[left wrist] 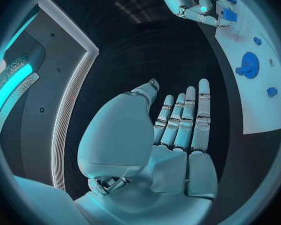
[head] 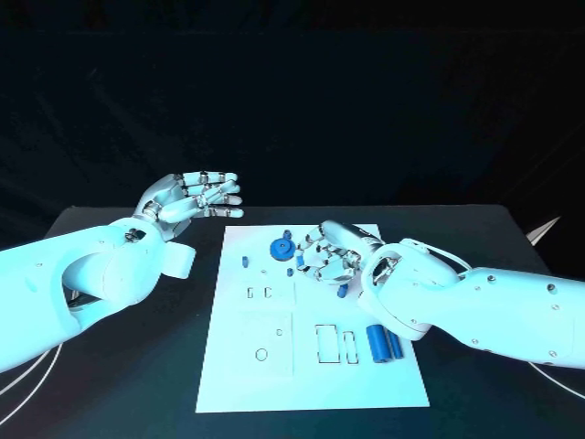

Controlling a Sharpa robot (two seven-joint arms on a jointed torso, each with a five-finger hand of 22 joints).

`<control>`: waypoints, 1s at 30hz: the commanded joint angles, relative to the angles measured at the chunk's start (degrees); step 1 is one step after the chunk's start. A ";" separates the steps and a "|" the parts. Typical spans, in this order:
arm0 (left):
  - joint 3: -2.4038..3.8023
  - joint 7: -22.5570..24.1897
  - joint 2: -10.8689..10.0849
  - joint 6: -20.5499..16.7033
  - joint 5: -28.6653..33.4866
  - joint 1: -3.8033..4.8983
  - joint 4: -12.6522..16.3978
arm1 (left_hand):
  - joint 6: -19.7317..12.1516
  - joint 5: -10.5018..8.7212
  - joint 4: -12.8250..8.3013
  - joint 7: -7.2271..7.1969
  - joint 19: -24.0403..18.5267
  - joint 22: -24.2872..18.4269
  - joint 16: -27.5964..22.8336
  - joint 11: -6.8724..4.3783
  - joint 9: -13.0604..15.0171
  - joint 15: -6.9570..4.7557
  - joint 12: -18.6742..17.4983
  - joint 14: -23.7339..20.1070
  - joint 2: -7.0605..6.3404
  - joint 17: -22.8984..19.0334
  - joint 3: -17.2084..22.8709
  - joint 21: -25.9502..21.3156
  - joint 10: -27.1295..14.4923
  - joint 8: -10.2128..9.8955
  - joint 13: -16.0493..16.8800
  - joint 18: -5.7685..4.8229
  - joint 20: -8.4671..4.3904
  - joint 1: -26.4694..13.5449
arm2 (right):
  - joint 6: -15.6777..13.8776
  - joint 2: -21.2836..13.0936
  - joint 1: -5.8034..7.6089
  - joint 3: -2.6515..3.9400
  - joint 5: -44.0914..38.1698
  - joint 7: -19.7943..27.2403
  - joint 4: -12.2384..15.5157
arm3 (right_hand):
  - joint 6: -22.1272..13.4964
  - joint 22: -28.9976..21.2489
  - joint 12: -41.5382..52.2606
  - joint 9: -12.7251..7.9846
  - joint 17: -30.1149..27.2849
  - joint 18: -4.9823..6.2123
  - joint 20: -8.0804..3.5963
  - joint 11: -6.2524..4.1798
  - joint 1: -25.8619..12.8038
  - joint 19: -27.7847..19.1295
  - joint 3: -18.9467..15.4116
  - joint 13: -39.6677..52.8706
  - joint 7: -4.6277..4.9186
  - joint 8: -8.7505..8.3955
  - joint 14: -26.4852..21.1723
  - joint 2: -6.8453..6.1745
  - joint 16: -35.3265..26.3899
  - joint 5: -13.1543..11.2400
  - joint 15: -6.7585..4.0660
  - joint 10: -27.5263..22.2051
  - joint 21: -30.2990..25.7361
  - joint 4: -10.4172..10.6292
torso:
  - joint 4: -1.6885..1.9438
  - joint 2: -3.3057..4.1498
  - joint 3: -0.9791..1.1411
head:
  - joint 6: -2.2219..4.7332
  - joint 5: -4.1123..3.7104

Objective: Assemble the parts on the task board

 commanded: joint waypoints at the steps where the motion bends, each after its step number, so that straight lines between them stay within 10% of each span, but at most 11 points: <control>1: -0.01 0.24 0.40 1.25 0.30 0.03 -0.07 | -0.32 0.20 -0.15 4.09 -0.24 0.06 0.07 0.52 -0.04 0.05 -0.34 -0.52 0.27 0.07 0.04 0.39 0.05 -0.27 0.04 0.55 -0.02 -0.13 | -0.89 1.33 -1.04 -0.10 -5.45 -6.40 0.37 | 0.00 15.05 -0.27 0.73 14.05 -0.39 -0.09 0.24 -0.18 6.09 0.31 4.43 0.23 0.39 5.84 0.25 0.00 -0.21 0.34 -0.20 0.26 -0.03 | -0.15 -0.20 -0.05 | -0.38 0.32; 30: -0.11 0.17 0.70 1.65 0.30 0.00 0.22 | -0.32 0.20 -0.15 4.09 -0.24 0.06 0.07 0.52 -0.04 0.05 -0.34 -0.52 0.27 0.07 0.04 0.39 0.05 -0.27 0.04 0.55 -0.02 -0.13 | -0.72 8.46 -5.15 -0.49 -13.08 -8.73 -3.12 | 0.14 15.05 -0.21 0.95 14.03 -0.39 0.09 0.30 -1.44 6.09 0.18 4.54 0.24 0.76 5.84 -0.73 -0.01 -0.89 0.43 -0.05 0.26 -0.25 | -0.01 -0.08 -0.04 | -1.33 1.06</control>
